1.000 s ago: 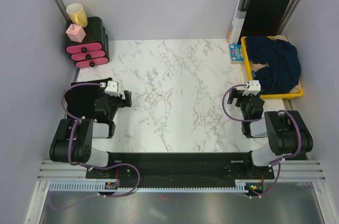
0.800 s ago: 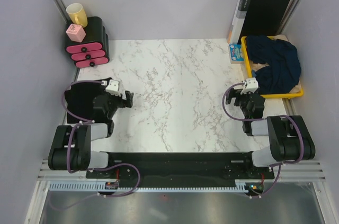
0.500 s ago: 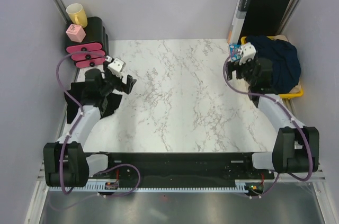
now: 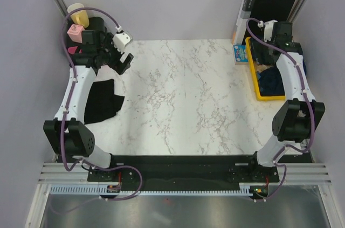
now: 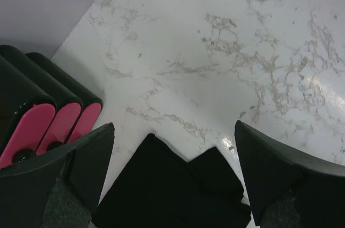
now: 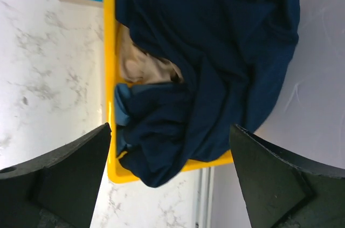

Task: Fold and stack the t-shirts
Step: Grab crumpled tshirt from bin with the right arm

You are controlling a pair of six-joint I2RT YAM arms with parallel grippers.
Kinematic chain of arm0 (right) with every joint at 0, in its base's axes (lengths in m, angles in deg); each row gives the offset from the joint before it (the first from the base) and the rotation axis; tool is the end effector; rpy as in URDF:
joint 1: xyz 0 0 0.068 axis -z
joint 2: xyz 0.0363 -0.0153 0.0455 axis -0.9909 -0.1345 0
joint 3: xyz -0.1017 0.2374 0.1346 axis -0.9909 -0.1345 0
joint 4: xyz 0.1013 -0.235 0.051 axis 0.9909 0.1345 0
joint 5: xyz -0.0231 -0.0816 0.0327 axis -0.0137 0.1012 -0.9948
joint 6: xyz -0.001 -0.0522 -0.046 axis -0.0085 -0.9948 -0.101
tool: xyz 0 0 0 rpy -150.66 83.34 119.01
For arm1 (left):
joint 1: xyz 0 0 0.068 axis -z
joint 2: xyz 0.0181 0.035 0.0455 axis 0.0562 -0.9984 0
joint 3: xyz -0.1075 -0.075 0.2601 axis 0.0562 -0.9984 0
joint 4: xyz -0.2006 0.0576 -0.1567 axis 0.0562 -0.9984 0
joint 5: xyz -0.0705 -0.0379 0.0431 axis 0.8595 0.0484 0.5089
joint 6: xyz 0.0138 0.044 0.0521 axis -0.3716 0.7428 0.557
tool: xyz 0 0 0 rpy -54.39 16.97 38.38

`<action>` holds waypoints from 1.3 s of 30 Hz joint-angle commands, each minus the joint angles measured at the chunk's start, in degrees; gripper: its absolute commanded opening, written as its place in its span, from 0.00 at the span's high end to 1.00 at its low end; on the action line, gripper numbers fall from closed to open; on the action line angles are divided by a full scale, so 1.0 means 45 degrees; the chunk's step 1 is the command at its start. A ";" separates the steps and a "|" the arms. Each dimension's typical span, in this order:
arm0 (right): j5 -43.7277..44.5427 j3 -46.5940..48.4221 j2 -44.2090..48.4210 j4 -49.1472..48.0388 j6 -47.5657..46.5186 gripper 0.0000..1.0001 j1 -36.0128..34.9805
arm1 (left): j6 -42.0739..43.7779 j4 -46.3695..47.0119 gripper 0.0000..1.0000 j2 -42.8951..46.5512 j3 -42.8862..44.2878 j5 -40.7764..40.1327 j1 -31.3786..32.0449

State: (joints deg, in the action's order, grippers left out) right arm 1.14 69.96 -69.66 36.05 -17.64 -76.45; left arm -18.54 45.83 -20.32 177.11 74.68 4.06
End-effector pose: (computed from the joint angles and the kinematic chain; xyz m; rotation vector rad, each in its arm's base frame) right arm 0.4000 -0.0500 0.3597 -0.2035 2.3125 -0.4180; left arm 0.3486 -0.0290 0.3875 0.9630 1.9178 -0.0892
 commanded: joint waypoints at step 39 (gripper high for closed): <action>-0.2638 0.6224 -0.5123 0.3614 -0.1086 0.02 0.2788 | 0.1856 -0.2488 0.01 -0.2614 -0.4320 -0.4516 -0.0988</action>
State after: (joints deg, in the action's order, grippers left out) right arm -10.11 95.62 -94.16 53.60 -22.69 -64.36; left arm -9.25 31.05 -30.37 160.65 58.68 -0.39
